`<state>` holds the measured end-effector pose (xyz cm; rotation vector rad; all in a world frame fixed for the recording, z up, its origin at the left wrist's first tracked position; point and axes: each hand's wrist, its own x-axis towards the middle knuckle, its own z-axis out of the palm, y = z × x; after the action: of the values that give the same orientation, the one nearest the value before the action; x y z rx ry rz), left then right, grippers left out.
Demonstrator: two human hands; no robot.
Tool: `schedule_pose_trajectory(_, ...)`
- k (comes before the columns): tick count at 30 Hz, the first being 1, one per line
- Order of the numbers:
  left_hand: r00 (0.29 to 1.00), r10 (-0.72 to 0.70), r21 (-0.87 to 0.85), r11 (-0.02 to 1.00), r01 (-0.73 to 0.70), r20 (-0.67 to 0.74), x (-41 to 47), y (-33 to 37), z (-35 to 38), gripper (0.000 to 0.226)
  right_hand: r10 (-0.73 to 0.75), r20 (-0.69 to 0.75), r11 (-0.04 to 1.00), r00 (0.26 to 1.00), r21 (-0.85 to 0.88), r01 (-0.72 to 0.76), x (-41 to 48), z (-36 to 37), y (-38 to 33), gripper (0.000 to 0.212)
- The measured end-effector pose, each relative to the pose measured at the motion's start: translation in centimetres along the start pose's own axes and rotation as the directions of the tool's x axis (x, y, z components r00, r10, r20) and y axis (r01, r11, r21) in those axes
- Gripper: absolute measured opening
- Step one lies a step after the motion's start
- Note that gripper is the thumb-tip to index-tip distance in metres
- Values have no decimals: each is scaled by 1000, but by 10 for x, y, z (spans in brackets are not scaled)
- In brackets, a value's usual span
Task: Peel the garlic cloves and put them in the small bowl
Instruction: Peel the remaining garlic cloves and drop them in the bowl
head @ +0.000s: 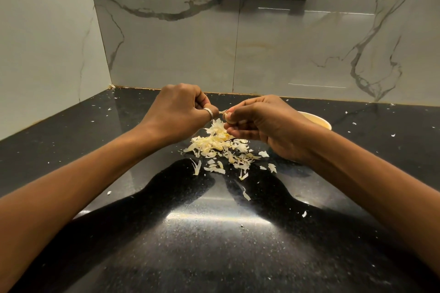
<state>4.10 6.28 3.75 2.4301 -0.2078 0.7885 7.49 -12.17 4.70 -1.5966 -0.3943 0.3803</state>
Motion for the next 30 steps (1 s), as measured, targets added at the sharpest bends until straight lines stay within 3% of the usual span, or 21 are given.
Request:
schedule_pose_trajectory(8, 998, 60, 211, 976, -59, 4, 0, -5, 2, 14, -65, -50, 990, 997, -126, 58, 7, -2, 7, 9)
schedule_pose_trajectory(16, 991, 136, 277, 952, -132, 4, 1, -9, 1, 15, -113, -47, 962, 993, -256, 97, 4, 2, 8, 15)
schedule_pose_trajectory(30, 998, 63, 396, 917, -56, -3, 3, -12, -4, 16, -141, 44, 957, 989, -252, 147, 0, 0, 2, 9)
